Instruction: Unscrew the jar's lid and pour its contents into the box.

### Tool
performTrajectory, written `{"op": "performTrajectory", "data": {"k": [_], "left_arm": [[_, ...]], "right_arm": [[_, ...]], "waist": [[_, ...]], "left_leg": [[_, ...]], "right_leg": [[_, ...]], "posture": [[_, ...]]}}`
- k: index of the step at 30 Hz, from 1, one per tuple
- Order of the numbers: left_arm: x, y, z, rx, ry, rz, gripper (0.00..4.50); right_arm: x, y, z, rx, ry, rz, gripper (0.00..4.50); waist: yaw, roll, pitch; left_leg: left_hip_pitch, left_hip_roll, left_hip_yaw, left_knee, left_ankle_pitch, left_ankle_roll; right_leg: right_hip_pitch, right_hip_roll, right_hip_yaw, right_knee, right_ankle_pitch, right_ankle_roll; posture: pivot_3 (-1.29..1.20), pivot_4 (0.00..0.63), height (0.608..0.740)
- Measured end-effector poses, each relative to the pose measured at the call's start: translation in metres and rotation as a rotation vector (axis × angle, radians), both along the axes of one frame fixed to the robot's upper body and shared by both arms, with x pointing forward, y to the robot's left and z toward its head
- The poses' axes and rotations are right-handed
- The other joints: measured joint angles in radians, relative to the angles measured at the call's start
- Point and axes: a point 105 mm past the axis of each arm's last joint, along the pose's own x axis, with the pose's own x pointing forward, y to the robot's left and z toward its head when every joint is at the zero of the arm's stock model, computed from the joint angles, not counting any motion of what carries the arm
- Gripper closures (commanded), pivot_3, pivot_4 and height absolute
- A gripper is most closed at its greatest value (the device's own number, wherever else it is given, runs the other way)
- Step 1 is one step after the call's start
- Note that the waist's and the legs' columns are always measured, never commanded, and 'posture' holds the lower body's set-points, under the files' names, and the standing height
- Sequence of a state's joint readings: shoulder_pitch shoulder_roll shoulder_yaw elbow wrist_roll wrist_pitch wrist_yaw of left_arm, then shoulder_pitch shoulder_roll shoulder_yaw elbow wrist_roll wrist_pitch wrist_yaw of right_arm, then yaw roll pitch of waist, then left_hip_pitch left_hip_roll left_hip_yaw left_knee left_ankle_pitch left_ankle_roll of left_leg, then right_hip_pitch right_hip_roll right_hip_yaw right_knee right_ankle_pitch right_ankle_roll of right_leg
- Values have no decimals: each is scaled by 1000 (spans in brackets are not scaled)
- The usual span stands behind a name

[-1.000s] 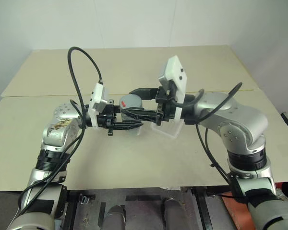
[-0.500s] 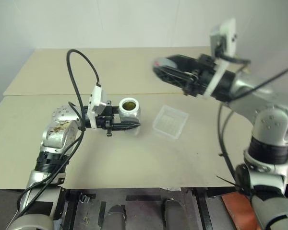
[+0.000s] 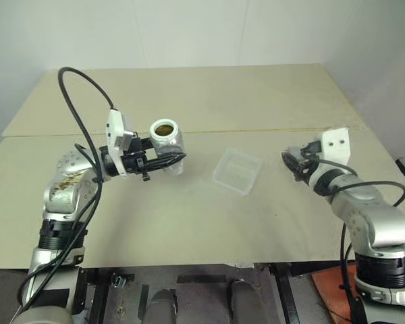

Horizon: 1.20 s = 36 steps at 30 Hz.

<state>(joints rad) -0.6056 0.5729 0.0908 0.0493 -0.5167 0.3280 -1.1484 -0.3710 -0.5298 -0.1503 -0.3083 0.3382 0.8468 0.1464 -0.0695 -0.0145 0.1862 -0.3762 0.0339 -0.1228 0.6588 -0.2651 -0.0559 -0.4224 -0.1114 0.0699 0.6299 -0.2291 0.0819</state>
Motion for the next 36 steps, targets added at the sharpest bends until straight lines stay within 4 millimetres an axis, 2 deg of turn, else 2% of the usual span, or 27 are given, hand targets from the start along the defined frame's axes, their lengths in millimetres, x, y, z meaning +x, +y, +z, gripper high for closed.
{"op": "performTrajectory", "data": {"k": [7, 9, 12, 13, 16, 19, 22, 24, 29, 33, 36], "left_arm": [[7, -3, 2, -29, -1, 52, 2559], [9, -6, 3, -40, -3, 61, 2559], [12, -13, 2, -46, -10, 76, 2559], [13, -16, 2, -45, -14, 79, 2559], [19, -25, 1, -8, -72, 121, 2559], [31, -33, 0, 72, -181, 196, 2559], [52, -50, 2, 154, -350, 314, 2559], [62, -60, 5, 222, -496, 374, 2559], [85, -84, 16, 529, -1096, 478, 2559], [89, -118, 23, 691, -1564, 399, 2559], [92, -135, 17, 768, -1761, 330, 2559]], "right_arm": [[-2, -1, -30, -10, 89, -20, 1739], [-6, -4, -40, -13, 120, -26, 1017], [-10, -2, -48, -9, 156, -2, 160], [-12, 0, -48, -3, 166, 16, 12], [-20, 2, -42, -18, 190, 93, 12], [-25, 2, -14, -22, 158, 174, 12], [-30, 10, 26, -8, 116, 292, 12], [-37, 23, 42, 12, 109, 395, 12], [-51, 45, 49, 43, 154, 586, 12], [-54, 50, 59, 14, 143, 634, 12], [-54, 51, 61, 11, 138, 638, 12]], "waist": [[1, 0, 0], [1, 0, 0], [3, 0, 0], [3, 0, 0], [4, 0, 0], [8, 0, 0], [16, 0, 0], [20, 0, 0], [37, -2, 1], [56, -2, 1], [59, -2, 1]], "left_leg": [[0, 0, 0, 0, 0, 0], [0, 0, 0, 0, 0, 0], [0, 0, 0, 0, 0, 0], [0, 0, 0, 0, 0, 0], [0, 0, 0, 0, 0, 0], [1, 0, 0, 0, 0, 0], [2, 0, 0, 0, 0, 0], [1, 0, 0, 0, 0, 0], [-2, -2, 0, 2, 0, 0], [-5, -3, 0, 2, 0, 0], [-7, -3, 0, 2, 0, 0]], "right_leg": [[1, 0, 0, 0, 0, 0], [1, 0, 0, 0, 0, 0], [1, 0, 0, 0, 0, 0], [1, 0, 0, 0, 0, 0], [1, 0, 0, -1, 0, 0], [2, 0, 0, -1, 0, 0], [3, 0, 0, -2, 0, 0], [3, 0, 0, -3, 0, 0], [2, -1, 0, -5, 2, 3], [1, -1, 0, -6, 3, 4], [0, -2, -1, -5, 3, 5]], "posture": [[0, 150, 740], [0, 150, 740], [0, 150, 740], [0, 150, 740], [0, 150, 740], [0, 150, 740], [0, 150, 740], [0, 150, 740], [0, 150, 740], [0, 150, 740], [0, 150, 740]]}}
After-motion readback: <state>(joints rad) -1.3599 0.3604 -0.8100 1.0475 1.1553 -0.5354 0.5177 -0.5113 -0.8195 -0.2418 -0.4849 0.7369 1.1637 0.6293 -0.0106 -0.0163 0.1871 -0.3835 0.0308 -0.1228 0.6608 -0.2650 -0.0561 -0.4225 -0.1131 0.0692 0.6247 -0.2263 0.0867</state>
